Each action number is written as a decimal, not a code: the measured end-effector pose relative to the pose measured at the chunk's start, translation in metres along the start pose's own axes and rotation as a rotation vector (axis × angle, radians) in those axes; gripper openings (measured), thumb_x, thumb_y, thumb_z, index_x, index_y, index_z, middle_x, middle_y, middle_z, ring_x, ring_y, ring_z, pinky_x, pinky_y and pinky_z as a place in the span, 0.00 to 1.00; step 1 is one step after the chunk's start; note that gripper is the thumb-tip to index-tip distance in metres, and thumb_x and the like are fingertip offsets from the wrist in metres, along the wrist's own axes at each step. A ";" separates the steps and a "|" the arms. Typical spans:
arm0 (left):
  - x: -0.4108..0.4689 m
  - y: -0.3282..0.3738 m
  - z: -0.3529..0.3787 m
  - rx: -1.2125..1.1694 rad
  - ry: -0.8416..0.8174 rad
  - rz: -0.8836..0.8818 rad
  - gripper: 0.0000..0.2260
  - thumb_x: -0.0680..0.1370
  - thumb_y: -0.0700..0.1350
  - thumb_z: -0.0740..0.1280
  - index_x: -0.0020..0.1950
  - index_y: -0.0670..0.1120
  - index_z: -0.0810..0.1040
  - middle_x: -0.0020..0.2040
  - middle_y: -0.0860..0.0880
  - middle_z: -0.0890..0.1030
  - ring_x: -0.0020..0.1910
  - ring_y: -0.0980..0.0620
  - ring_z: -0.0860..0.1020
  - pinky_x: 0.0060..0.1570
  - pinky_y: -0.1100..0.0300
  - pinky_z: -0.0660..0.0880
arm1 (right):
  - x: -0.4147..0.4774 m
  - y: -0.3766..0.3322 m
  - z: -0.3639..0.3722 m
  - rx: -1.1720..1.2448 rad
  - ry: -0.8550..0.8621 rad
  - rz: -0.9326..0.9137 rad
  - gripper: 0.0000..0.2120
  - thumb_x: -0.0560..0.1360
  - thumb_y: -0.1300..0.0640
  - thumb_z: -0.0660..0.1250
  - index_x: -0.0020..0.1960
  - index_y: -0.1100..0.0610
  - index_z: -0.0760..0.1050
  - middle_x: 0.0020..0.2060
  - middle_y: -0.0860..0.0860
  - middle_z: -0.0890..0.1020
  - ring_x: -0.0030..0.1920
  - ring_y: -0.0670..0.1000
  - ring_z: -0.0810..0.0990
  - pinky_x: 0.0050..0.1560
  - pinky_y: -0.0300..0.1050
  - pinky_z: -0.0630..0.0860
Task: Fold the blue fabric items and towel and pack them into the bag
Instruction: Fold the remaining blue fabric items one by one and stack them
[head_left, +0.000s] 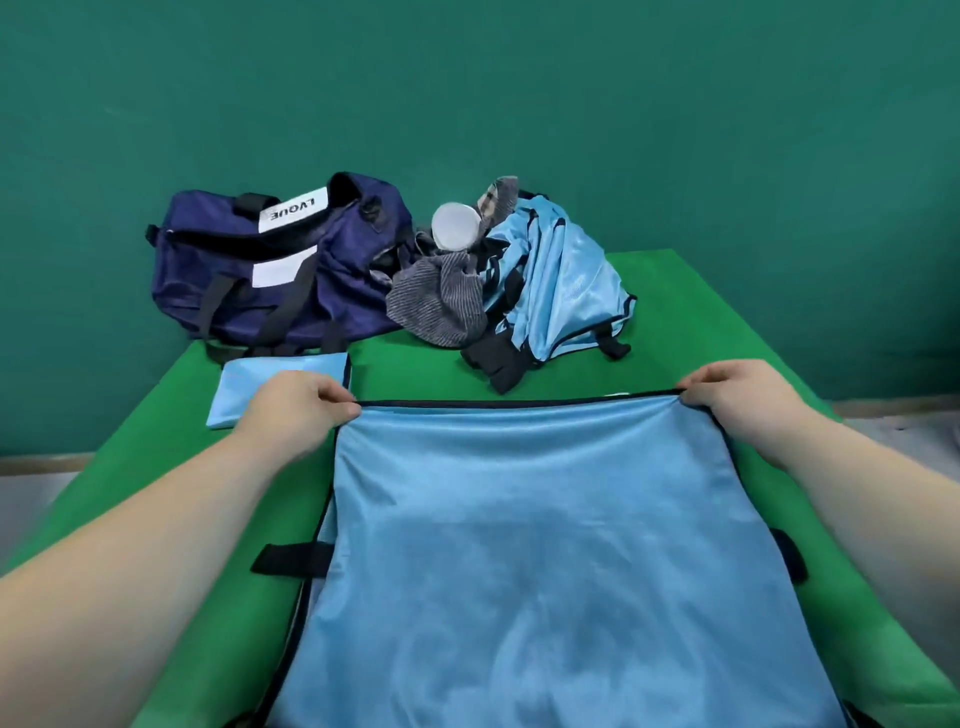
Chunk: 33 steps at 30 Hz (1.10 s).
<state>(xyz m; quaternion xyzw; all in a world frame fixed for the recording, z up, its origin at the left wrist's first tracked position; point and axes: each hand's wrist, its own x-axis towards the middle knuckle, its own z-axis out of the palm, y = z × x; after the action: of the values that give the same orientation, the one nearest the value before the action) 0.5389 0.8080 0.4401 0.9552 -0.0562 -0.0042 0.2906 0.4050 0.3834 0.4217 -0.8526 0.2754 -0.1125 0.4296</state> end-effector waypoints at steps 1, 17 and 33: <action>0.004 -0.002 0.007 0.020 -0.012 -0.007 0.04 0.74 0.48 0.75 0.41 0.53 0.82 0.40 0.52 0.82 0.38 0.51 0.78 0.33 0.61 0.67 | 0.004 0.003 0.006 -0.071 -0.008 -0.004 0.02 0.73 0.61 0.72 0.42 0.55 0.83 0.43 0.51 0.85 0.44 0.52 0.80 0.40 0.40 0.73; -0.099 -0.022 -0.008 0.149 -0.035 0.172 0.03 0.78 0.52 0.67 0.45 0.59 0.80 0.50 0.56 0.78 0.48 0.53 0.77 0.48 0.56 0.73 | -0.080 -0.033 0.028 -0.498 -0.115 -0.360 0.08 0.76 0.53 0.67 0.55 0.49 0.81 0.54 0.50 0.77 0.57 0.53 0.76 0.52 0.44 0.70; -0.143 -0.101 -0.001 0.266 -0.009 0.352 0.13 0.80 0.47 0.65 0.64 0.54 0.79 0.56 0.56 0.79 0.58 0.49 0.74 0.59 0.51 0.71 | -0.211 -0.119 0.209 -0.492 -0.486 -0.528 0.18 0.80 0.56 0.59 0.67 0.62 0.72 0.70 0.58 0.70 0.73 0.58 0.63 0.74 0.47 0.58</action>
<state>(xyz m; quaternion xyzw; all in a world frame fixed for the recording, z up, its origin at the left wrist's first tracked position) 0.4072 0.9079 0.3811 0.9605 -0.2235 0.0499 0.1581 0.3652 0.7002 0.3985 -0.9725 -0.0425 0.0543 0.2224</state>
